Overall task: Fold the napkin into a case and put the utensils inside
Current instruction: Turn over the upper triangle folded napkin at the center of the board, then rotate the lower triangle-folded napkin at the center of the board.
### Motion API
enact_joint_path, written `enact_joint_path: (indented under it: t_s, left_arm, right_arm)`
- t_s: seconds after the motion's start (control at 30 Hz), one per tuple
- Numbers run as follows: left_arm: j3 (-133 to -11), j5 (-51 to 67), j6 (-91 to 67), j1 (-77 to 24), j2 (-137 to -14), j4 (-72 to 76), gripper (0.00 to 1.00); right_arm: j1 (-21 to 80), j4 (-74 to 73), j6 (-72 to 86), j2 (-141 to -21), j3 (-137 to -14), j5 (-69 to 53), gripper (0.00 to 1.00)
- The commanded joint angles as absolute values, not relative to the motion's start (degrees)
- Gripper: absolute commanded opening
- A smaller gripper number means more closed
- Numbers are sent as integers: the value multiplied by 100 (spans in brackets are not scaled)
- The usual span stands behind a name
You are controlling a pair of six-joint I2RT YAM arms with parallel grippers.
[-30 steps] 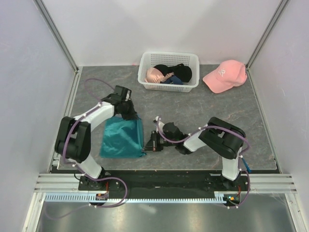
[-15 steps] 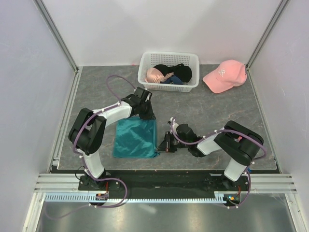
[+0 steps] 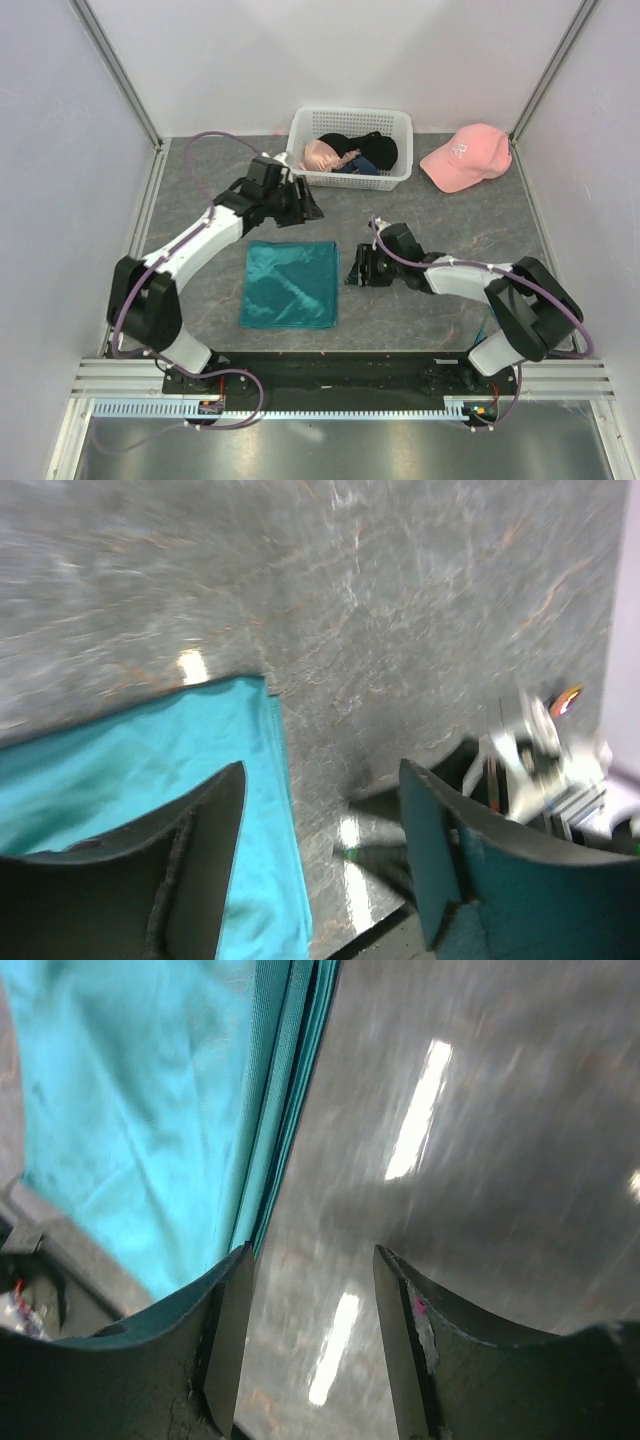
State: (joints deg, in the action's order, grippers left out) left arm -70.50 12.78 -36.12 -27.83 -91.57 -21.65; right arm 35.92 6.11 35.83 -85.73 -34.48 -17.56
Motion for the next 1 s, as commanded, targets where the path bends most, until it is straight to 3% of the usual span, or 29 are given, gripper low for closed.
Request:
enact_joint_path:
  t_s: [0.0, 0.1, 0.2, 0.33, 0.4, 0.6, 0.73, 0.97]
  left_arm:
    - [-6471, 1520, -3042, -2278, -8596, -2531, 57]
    - [-6197, 1950, -2884, -2180, -8464, -2523, 44]
    - [-5803, 2320, -3032, -2494, -8350, -2208, 38]
    - [-5283, 1752, -3436, -3338, -8051, -1760, 41]
    - [-5029, 1391, -3656, -3857, -7894, -1635, 45]
    - [-4685, 132, -4042, -4797, -7796, -1486, 42]
    - [-4755, -139, -4113, -5080, -8033, -1468, 36]
    - [-5027, -561, -4359, -5642, -8604, -1652, 40]
  right_arm:
    - [3410, 18, 2883, -9148, -4411, -1538, 59]
    - [3401, -184, 2725, -9632, -5052, -1380, 58]
    - [3322, -263, 2750, -10089, -5597, -1484, 56]
    - [3252, -237, 3032, -10397, -5924, -1495, 34]
    - [3252, -185, 3093, -10397, -5898, -1433, 30]
    - [3191, 175, 3252, -10591, -5801, -1731, 0]
    - [3182, 229, 3287, -10521, -5731, -1705, 0]
    - [3041, 229, 3296, -10397, -5704, -1907, 0]
